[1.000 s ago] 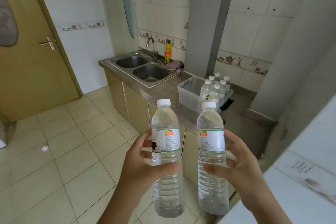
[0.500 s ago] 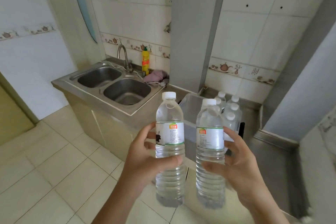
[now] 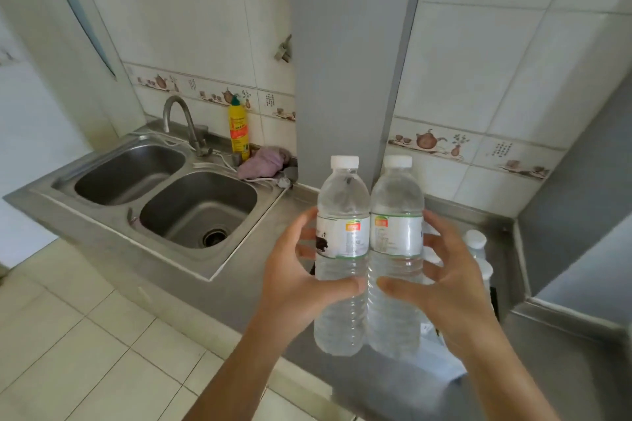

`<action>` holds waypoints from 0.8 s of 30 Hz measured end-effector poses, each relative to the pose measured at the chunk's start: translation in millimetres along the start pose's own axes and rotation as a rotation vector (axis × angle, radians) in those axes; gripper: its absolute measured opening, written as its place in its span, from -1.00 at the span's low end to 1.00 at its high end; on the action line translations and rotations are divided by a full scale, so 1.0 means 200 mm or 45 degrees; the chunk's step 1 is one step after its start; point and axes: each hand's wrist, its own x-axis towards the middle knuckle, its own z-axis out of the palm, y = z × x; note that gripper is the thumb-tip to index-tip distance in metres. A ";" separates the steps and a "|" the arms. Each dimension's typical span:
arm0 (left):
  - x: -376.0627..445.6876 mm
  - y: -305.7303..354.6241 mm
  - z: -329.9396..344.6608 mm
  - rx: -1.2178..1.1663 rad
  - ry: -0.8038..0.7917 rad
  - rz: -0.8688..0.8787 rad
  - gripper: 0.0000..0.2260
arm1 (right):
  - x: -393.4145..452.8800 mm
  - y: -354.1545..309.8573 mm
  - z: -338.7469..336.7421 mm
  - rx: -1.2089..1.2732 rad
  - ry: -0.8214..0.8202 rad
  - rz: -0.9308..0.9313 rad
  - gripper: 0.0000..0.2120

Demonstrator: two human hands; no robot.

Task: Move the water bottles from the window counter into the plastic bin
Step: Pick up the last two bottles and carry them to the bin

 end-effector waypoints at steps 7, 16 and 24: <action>0.47 -0.14 0.13 0.032 -0.085 -0.027 -0.27 | 0.51 0.03 -0.01 -0.109 0.026 0.035 -0.07; 0.72 -0.52 0.40 0.138 -0.398 -0.046 -0.32 | 0.80 0.22 -0.02 -0.471 0.161 0.145 -0.22; 0.66 -0.69 0.54 0.248 -0.703 -0.090 -0.41 | 0.84 0.30 -0.01 -0.875 0.139 0.166 -0.17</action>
